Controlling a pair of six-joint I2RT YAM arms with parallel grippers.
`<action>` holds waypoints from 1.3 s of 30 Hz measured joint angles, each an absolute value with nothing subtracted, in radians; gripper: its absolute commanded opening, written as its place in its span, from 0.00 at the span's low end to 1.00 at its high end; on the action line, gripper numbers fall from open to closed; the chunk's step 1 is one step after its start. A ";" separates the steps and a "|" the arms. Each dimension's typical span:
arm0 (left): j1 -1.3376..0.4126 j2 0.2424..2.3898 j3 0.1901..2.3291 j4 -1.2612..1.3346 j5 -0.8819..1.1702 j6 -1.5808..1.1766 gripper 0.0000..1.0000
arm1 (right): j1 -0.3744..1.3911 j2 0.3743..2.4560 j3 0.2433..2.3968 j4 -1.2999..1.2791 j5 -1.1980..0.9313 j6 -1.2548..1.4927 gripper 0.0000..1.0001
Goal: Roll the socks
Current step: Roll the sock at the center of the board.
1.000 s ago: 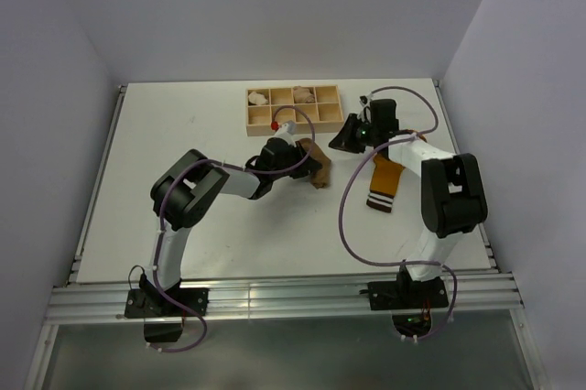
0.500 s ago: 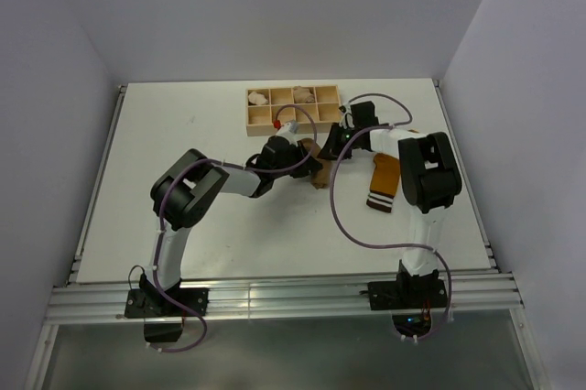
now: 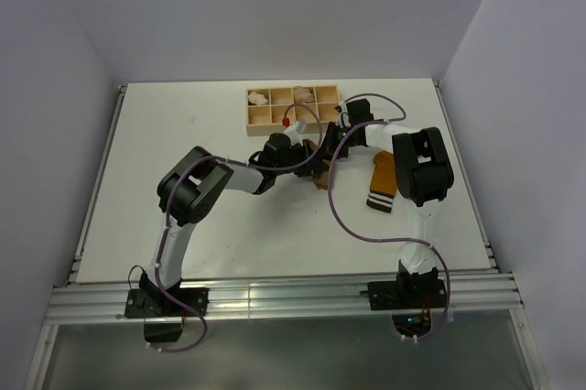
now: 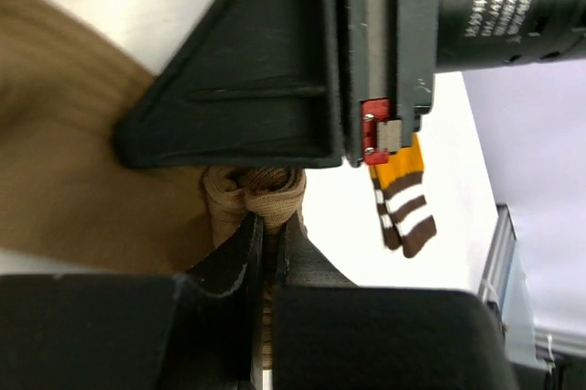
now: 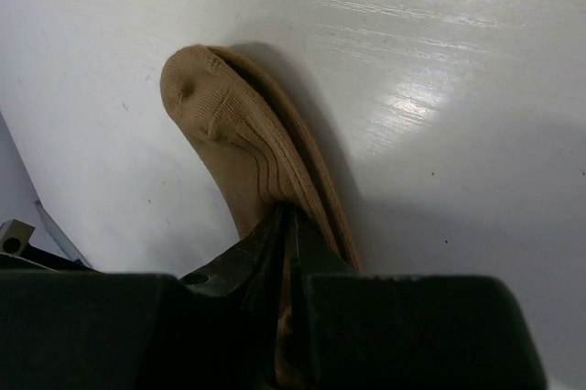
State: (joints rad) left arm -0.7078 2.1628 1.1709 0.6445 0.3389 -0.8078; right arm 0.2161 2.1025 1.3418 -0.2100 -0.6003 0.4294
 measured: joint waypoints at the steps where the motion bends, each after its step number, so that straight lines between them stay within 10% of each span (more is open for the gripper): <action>1: -0.708 2.171 1.177 0.653 0.353 -0.809 0.06 | 0.216 2.103 1.343 -0.210 -0.603 0.430 0.13; 39: -0.719 2.264 1.312 0.602 0.455 -0.751 0.15 | 0.235 2.103 1.350 -0.213 -0.580 0.493 0.22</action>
State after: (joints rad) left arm -0.7185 2.2639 1.3121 0.6022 0.4545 -0.7513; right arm 0.2352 2.1029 1.3499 -0.2127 -0.5800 0.4934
